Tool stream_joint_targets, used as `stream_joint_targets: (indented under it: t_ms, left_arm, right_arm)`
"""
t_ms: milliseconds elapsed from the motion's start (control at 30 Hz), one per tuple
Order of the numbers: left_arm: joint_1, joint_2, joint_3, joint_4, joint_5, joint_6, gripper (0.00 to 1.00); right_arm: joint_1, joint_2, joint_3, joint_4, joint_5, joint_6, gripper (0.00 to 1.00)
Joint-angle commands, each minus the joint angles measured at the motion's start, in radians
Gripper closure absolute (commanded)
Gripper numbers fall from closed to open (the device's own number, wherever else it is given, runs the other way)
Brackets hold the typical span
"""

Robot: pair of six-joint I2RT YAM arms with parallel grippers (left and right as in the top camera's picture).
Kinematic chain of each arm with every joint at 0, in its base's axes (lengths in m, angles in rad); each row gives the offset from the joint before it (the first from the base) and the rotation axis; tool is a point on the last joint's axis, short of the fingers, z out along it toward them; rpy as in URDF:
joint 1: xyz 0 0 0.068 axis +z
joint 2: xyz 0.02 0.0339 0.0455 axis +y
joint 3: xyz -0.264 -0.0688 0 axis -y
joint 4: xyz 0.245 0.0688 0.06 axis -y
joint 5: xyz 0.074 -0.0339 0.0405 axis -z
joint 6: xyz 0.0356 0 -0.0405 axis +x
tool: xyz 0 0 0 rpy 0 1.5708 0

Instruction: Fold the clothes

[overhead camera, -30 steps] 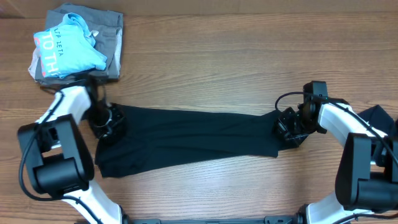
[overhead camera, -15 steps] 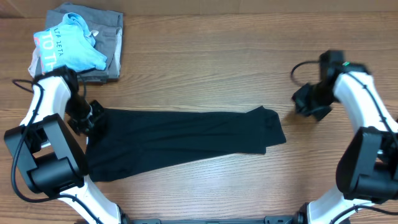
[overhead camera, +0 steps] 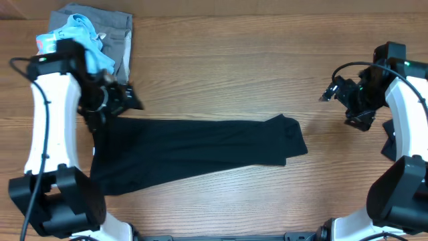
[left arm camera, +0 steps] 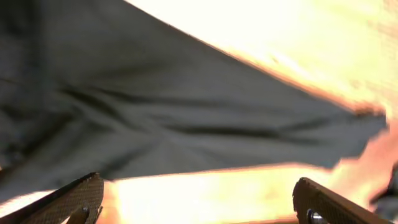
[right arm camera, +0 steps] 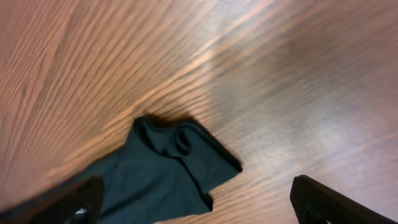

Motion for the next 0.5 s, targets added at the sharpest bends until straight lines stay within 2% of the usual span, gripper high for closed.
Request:
stream_joint_targets:
  t_ms: [0, 67, 167, 200, 233, 300, 467]
  left_arm:
    - [-0.079, -0.013, 0.008, -0.036, 0.029, 0.058, 0.00]
    - [-0.118, -0.013, -0.002, -0.047, -0.008, 0.056, 0.00]
    - [-0.158, -0.013, -0.011, -0.047, -0.062, 0.053, 0.00]
    - [-0.169, -0.013, -0.014, -0.048, -0.080, 0.049, 0.00]
    - [-0.177, -0.013, -0.018, -0.048, -0.094, 0.038, 0.00]
    - [-0.185, -0.013, -0.026, -0.050, -0.100, 0.021, 0.00]
    - [-0.186, -0.012, -0.049, -0.050, -0.098, 0.015, 0.00]
  right_arm:
    - [-0.011, 0.000, -0.085, 0.038, -0.202, -0.218, 0.00]
    - [-0.011, 0.003, -0.132, 0.071, -0.242, -0.239, 0.00]
    - [-0.011, 0.008, -0.202, 0.144, -0.237, -0.238, 0.12]
    - [-0.011, 0.011, -0.222, 0.175, -0.231, -0.238, 0.13]
    - [-0.011, 0.013, -0.247, 0.218, -0.209, -0.238, 0.03]
    - [-0.011, 0.017, -0.297, 0.278, -0.188, -0.234, 0.00]
    - [-0.011, 0.045, -0.376, 0.367, -0.188, -0.235, 0.00]
